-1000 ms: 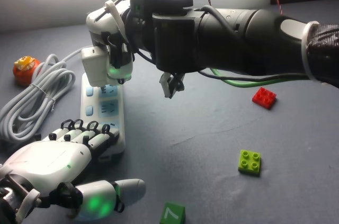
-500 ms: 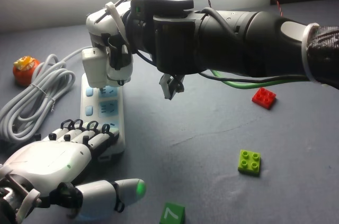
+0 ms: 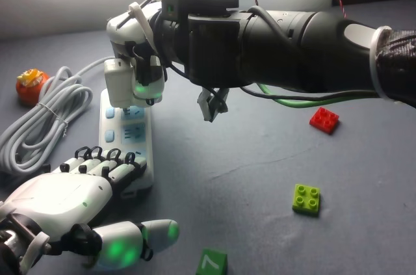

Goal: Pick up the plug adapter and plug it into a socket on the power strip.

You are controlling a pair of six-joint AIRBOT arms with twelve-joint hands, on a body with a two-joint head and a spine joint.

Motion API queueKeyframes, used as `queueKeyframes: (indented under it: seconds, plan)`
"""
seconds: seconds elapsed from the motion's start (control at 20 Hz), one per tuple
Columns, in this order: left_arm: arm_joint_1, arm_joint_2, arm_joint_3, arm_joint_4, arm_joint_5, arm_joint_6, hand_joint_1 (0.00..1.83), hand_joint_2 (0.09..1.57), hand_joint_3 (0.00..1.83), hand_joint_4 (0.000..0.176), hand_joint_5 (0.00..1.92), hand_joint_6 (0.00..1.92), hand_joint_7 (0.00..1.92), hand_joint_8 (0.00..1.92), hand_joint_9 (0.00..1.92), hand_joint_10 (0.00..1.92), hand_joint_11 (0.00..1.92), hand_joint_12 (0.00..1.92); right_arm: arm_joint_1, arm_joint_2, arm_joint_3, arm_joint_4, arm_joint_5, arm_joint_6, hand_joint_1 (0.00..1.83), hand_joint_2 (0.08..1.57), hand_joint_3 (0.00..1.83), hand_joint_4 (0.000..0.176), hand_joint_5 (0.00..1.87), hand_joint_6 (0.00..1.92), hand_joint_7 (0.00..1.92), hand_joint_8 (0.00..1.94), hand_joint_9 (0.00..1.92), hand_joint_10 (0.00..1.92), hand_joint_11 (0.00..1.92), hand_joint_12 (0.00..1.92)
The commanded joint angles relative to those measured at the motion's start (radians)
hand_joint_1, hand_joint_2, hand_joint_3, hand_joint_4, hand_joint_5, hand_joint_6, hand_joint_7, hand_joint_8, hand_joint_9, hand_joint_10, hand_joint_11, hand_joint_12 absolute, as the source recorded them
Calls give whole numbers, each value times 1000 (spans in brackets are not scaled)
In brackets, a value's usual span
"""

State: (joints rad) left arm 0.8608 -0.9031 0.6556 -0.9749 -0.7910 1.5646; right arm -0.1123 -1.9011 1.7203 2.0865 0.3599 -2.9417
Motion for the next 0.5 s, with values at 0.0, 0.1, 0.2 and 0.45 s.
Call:
queueKeyframes:
  seconds: [0.0,0.1,0.2,0.45]
  plan:
    - [1,-12,3,-1,3,-11,0,1106,2,0,92,1,83,1,75,1,0,222,7,3,-4,-14,-19,-11,1275,1048,0,0,1164,491,1147,893,1226,131,721,915]
    - [1,-12,4,-1,3,-11,0,1106,1,0,88,0,82,0,77,0,0,234,7,4,-5,-13,-13,-10,1278,1045,1,0,1149,515,1165,864,1241,109,723,912]
    - [2,-12,4,-1,3,-11,0,1100,0,0,85,0,87,2,80,1,0,192,7,6,-5,-13,-6,-9,1267,1053,0,0,1136,559,1137,893,1230,92,702,935]
    - [2,-12,3,-1,3,-11,0,1102,0,0,92,2,88,4,72,4,0,178,7,8,-5,-13,-14,-5,1264,1046,0,0,1161,541,1148,851,1232,74,698,964]
